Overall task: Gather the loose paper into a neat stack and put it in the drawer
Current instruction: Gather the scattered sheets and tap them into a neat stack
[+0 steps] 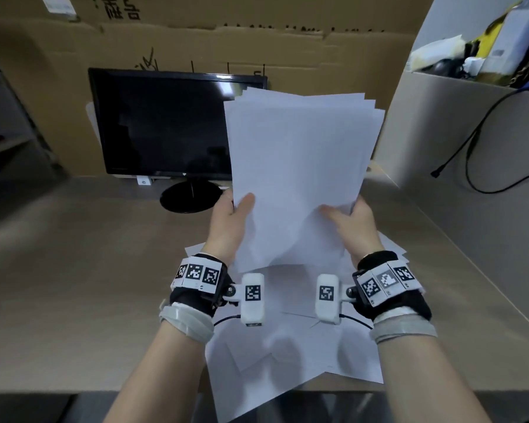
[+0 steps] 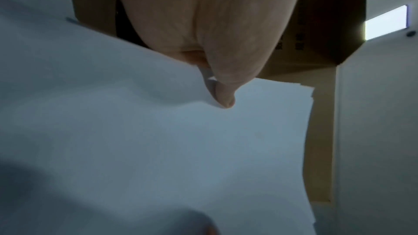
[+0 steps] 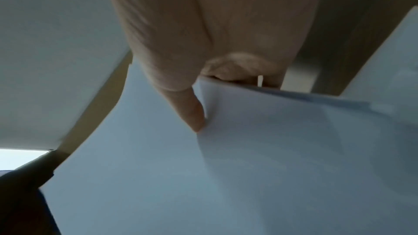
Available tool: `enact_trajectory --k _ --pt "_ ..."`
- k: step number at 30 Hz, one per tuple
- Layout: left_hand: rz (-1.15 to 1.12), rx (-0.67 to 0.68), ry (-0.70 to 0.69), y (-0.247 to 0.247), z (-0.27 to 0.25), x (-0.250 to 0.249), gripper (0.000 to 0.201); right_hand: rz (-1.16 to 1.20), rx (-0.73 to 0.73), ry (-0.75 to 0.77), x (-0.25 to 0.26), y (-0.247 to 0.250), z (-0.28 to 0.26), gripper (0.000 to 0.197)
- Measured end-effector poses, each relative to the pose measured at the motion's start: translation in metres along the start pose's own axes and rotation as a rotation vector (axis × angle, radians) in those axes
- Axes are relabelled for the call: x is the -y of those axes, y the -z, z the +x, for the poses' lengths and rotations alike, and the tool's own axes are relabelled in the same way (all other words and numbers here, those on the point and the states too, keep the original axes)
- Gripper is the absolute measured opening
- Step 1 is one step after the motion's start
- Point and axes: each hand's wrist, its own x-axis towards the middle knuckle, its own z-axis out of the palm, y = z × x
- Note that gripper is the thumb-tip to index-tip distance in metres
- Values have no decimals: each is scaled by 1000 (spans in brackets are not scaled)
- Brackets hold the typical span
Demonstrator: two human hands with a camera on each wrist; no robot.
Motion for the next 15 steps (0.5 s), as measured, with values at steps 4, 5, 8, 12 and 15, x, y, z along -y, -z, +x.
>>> enact_trajectory --k 4,5,8,12,15 --pt "-15 42 -17 0 -5 -4 41 119 -43 -29 -4 -6 -2 46" --pt "-10 44 -10 1 -4 -2 45 129 -50 -47 -8 -7 -3 49" --pt "16 30 37 3 -6 6 44 133 -46 -90 -17 -9 -4 39" --pt "67 24 92 7 -5 31 35 149 -53 -176 -29 -13 -9 33" --pt "106 -4 124 9 -8 44 36 208 -43 -248 -38 -16 -15 49"
